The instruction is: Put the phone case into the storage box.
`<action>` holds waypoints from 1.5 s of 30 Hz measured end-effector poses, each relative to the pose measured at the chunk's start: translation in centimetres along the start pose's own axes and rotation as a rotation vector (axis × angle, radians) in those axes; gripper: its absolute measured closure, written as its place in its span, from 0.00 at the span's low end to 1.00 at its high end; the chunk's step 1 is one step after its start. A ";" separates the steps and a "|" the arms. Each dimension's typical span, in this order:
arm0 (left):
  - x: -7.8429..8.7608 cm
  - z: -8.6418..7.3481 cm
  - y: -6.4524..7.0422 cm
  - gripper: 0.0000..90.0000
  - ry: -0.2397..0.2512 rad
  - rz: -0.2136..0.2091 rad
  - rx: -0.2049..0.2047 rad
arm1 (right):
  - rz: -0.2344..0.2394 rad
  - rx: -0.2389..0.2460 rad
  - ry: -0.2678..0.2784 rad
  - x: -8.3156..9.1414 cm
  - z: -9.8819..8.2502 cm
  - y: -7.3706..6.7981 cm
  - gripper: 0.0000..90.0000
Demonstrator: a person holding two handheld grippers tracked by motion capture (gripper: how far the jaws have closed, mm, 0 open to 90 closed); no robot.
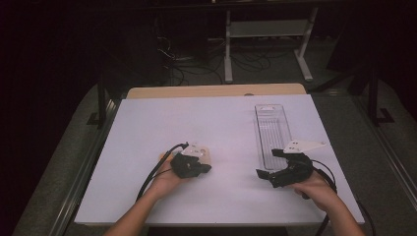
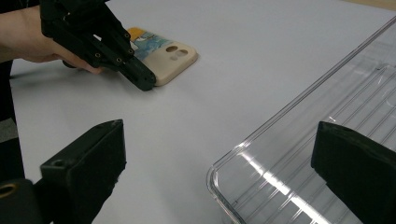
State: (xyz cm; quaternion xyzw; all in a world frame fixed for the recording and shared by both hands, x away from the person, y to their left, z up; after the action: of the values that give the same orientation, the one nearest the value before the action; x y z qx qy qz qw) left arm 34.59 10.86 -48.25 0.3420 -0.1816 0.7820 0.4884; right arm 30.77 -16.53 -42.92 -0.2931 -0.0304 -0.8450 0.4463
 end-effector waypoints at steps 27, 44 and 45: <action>-0.9 1.1 -3.4 0.99 -0.001 0.097 0.059 | -0.001 -0.010 0.002 0.0 0.0 0.1 0.03; -0.6 1.1 -6.8 0.99 -0.004 0.163 0.138 | 0.000 -0.009 0.002 0.0 0.0 0.1 0.03; -0.6 1.0 -7.0 0.99 0.001 0.171 0.125 | 0.000 -0.009 0.002 0.0 0.0 0.1 0.03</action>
State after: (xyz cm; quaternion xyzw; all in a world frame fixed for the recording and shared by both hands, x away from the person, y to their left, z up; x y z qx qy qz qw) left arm 41.32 13.02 -48.30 0.3547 -0.1607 0.8309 0.3975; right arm 30.81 -16.58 -42.92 -0.2942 -0.0260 -0.8454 0.4450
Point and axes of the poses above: each handheld gripper's, and its own axes: x roughly backward along the jaws, z roughly out of its top, y roughly to its right, the point moved 5 cm from there along -x, roughly forward along the jaws, and after that the axes turned 3 degrees about z, right-handed, at the moved point
